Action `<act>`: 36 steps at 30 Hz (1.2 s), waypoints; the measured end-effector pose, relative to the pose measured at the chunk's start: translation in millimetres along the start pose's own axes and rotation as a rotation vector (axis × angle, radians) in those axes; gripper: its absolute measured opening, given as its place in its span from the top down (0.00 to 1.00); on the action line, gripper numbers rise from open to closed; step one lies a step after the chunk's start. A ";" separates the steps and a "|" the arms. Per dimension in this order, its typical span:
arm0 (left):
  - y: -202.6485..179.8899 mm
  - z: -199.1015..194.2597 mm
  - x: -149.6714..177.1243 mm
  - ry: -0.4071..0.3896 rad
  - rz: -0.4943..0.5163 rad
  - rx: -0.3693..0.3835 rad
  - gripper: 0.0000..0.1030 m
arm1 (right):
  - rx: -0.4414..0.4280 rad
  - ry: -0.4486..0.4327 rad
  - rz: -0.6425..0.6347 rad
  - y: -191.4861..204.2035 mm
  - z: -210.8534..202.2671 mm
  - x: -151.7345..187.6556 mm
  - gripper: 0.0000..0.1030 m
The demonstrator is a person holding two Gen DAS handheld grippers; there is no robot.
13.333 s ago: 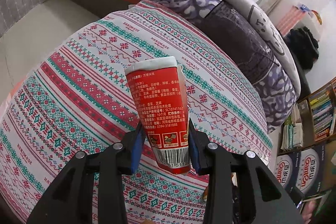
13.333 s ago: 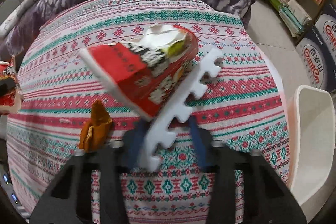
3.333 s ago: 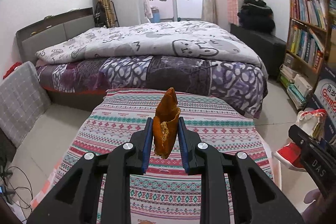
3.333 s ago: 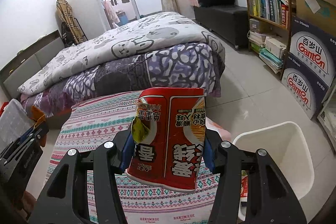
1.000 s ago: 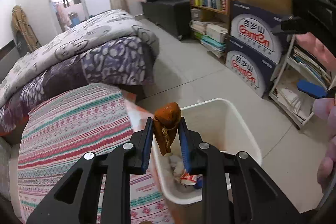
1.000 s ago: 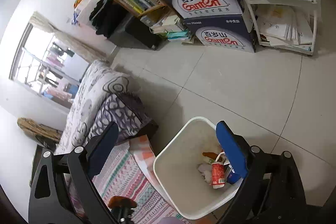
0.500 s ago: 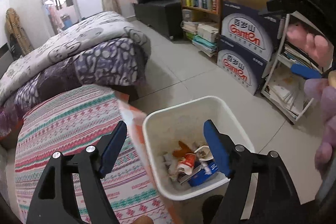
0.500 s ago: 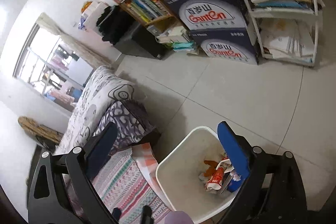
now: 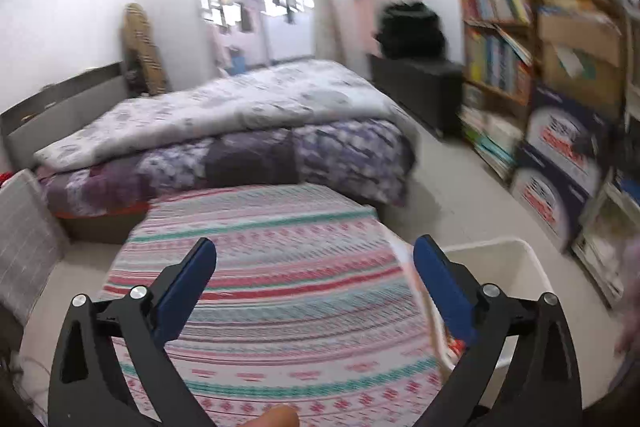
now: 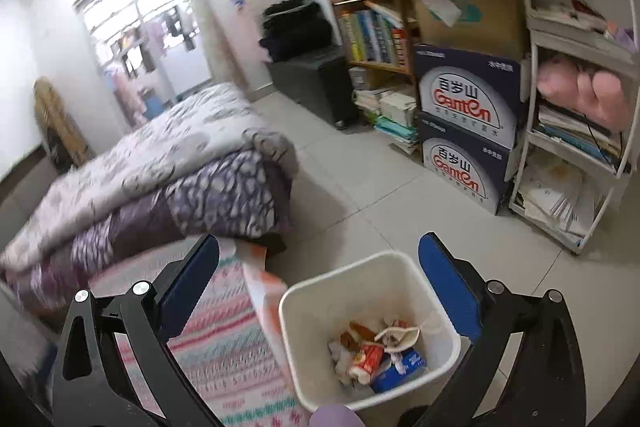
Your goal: Collect trash
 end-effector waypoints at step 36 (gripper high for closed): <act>66.0 15.5 59.3 0.101 -0.147 -0.058 0.07 | 0.010 -0.045 -0.188 46.8 1.9 93.8 0.07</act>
Point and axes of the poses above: each gripper's, at about its wrist camera, not at the fingertips, and z roughly the way its jaws point, y to its left, x to its underside, the point moved 10 cm from there along z, roughly the way its jaws point, and after that the axes turned 3 degrees about z, right-handed, at the moved point
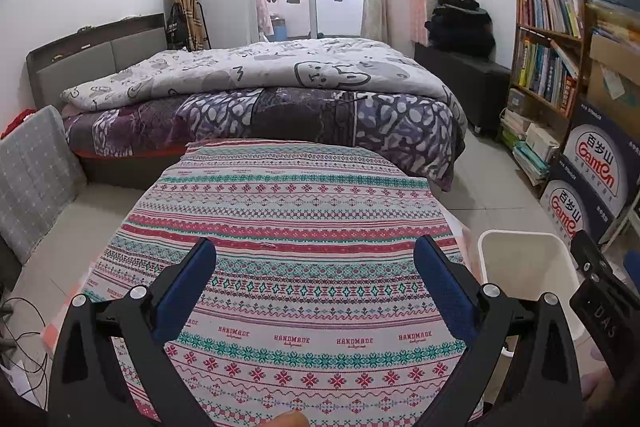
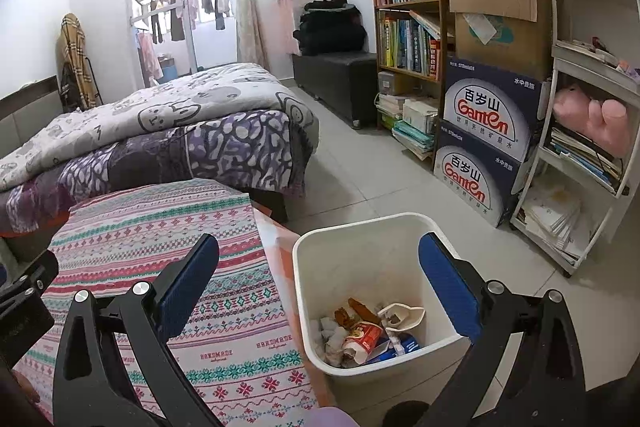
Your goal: Collect trash
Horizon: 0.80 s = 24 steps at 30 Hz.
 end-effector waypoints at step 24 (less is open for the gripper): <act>-6.0 4.2 1.7 -0.012 0.036 0.003 0.11 | -0.032 0.069 -0.027 14.7 8.0 15.6 0.07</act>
Point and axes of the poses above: each gripper's, at about its wrist camera, not at the fingertips, and z roughly the way its jaws point, y to its left, x to its underside, the point moved 10 cm from there along z, roughly the way its jaws point, and after that the axes turned 3 degrees about z, right-handed, at the moved point
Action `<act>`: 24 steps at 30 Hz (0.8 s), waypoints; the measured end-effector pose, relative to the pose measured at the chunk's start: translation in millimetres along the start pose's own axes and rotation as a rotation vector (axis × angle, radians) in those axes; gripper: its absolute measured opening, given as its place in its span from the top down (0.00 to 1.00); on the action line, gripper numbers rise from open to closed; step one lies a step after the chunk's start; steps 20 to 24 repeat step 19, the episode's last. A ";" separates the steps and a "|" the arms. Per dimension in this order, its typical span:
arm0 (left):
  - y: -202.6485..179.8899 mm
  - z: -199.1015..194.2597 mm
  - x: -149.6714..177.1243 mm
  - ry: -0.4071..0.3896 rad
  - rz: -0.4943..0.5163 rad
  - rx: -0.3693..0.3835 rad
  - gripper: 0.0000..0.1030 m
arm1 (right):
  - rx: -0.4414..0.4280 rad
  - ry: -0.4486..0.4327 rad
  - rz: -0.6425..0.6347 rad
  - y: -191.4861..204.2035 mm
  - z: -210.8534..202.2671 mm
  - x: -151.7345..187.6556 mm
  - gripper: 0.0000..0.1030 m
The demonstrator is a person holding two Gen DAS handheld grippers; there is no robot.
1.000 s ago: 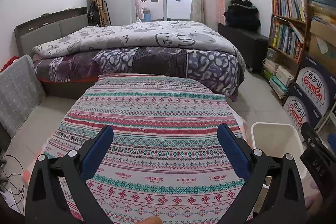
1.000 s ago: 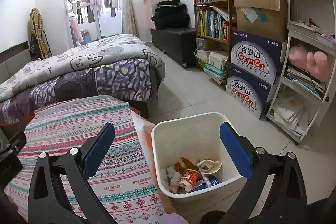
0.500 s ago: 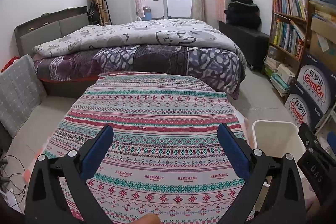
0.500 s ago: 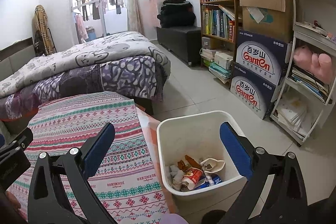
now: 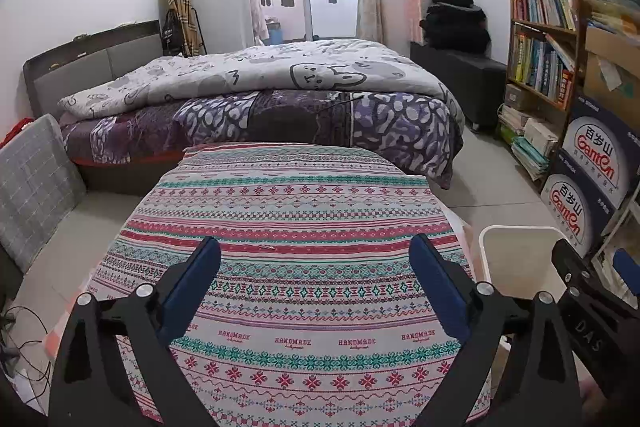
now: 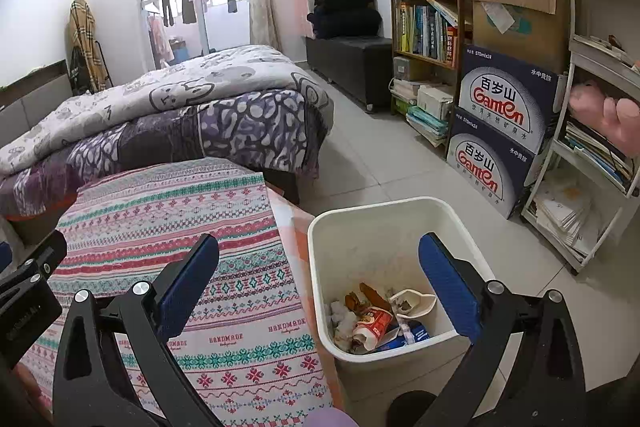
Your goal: Collect trash
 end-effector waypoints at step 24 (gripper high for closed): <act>0.2 7.7 8.2 0.041 -0.009 -0.009 0.10 | -0.002 0.000 -0.004 1.5 2.3 -0.5 0.07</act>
Point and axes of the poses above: each gripper's, at about its wrist camera, not at the fingertips, and z roughly the way its jaws point, y to its left, x to its underside, the point moved 10 cm from there along z, roughly the way its jaws point, and after that the axes turned 3 degrees about z, right-handed, at the moved point
